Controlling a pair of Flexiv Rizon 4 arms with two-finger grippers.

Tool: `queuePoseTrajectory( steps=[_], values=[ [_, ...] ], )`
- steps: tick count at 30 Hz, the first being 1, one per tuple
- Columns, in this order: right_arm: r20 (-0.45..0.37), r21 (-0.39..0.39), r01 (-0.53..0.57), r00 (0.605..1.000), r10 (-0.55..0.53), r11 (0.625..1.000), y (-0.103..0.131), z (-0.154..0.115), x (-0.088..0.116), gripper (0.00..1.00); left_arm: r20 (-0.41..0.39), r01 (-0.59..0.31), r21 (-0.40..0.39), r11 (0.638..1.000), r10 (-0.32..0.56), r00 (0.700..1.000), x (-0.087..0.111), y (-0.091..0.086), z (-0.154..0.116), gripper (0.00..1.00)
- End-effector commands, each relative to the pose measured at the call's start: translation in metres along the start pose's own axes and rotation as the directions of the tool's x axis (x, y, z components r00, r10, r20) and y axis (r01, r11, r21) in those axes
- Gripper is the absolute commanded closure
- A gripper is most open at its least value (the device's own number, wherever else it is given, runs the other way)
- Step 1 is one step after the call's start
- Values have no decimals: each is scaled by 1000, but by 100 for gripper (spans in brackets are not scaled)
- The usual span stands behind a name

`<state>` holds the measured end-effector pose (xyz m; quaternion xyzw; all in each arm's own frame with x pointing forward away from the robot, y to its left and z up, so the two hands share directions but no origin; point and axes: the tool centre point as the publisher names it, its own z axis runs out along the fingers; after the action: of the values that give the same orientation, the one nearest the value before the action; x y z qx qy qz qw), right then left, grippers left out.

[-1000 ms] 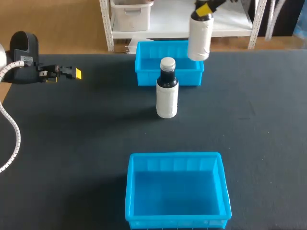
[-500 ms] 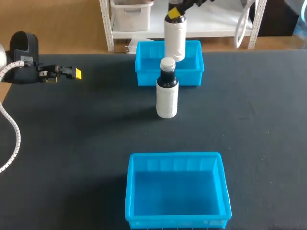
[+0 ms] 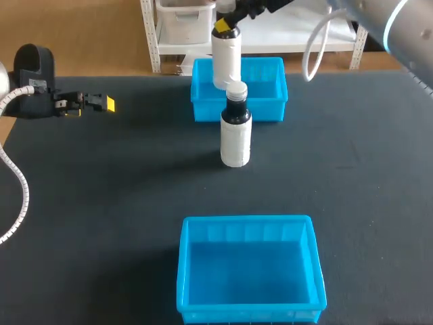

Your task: Pick up the bottle, and place it in the far bin if it is heavy, or in the near bin if it is light.

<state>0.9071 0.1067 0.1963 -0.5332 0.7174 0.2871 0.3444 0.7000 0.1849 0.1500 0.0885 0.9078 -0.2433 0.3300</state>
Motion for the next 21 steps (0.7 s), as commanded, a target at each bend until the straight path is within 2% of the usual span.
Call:
queuePoseTrajectory(
  steps=[1, 21],
  values=[
    [-12, -197, -5, 1000, 2, 980, -34, 18, -8, 100, 0, 0, 0, 1000, 0, 1000, 0, 0, 0, 0],
    [-15, -211, -53, 999, 51, 976, -50, 52, 23, 100, 0, 0, 0, 1000, 0, 1000, 0, 0, 0, 0]
  ],
)
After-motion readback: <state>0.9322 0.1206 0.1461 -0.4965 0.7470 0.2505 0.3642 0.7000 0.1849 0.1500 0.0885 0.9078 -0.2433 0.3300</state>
